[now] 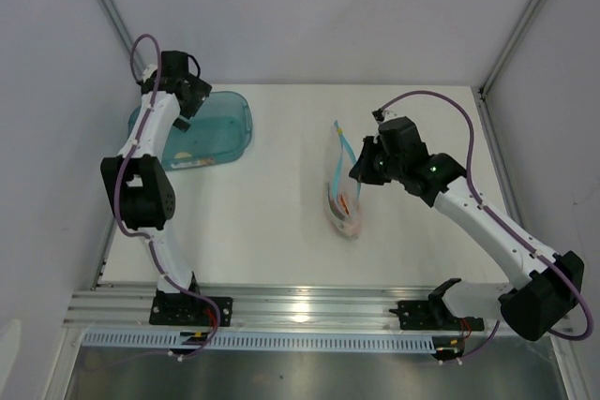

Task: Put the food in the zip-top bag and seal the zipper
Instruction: Pick up the fake food from the bin.

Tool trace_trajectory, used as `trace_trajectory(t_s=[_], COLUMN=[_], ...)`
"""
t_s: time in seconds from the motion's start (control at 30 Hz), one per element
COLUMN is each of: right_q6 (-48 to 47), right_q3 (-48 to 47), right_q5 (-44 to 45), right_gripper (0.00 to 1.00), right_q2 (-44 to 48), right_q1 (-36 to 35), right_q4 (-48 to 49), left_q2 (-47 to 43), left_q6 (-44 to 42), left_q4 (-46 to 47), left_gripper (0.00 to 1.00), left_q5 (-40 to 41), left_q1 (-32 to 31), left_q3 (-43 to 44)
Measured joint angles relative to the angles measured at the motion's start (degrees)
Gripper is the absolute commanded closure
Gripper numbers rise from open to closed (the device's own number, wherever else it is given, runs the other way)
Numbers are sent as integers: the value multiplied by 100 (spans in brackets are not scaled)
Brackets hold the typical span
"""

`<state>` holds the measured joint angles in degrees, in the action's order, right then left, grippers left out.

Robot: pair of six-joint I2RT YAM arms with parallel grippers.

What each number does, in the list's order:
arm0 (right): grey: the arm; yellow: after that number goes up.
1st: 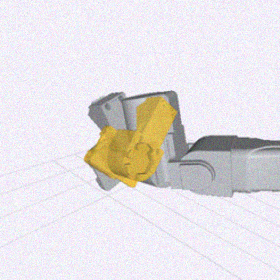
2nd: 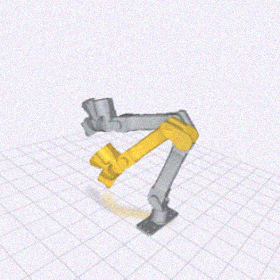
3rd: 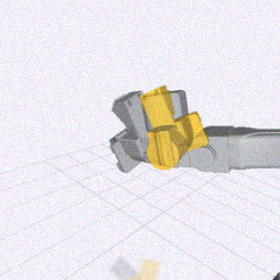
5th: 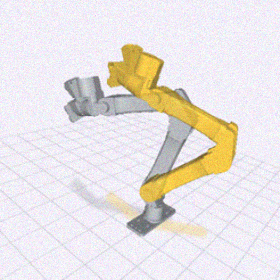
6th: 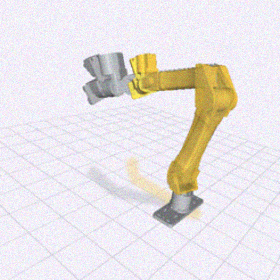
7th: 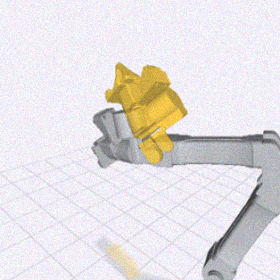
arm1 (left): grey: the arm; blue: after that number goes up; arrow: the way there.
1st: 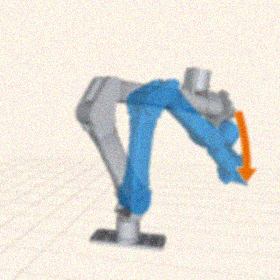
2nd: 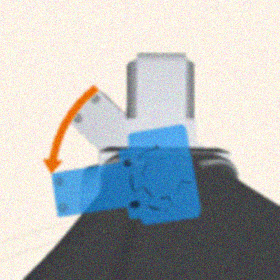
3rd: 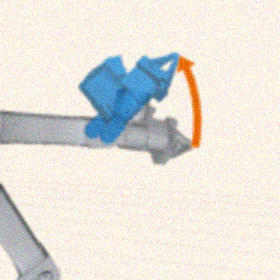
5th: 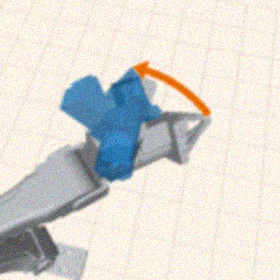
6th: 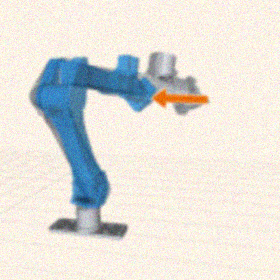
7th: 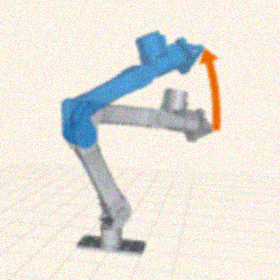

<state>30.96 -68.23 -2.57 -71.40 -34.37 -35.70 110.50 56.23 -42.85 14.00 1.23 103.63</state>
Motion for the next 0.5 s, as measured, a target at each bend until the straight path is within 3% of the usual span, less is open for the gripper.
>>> trace_trajectory(t_s=[0.5], right_q6=[-105], right_q3=[155], right_q5=[-197], right_gripper=[100], right_q2=[-131], right_q1=[120], right_q4=[146], left_q2=[922], left_q6=[1062], left_q4=[-1320], left_gripper=[1], left_q5=[74], left_q1=[651], left_q3=[544])
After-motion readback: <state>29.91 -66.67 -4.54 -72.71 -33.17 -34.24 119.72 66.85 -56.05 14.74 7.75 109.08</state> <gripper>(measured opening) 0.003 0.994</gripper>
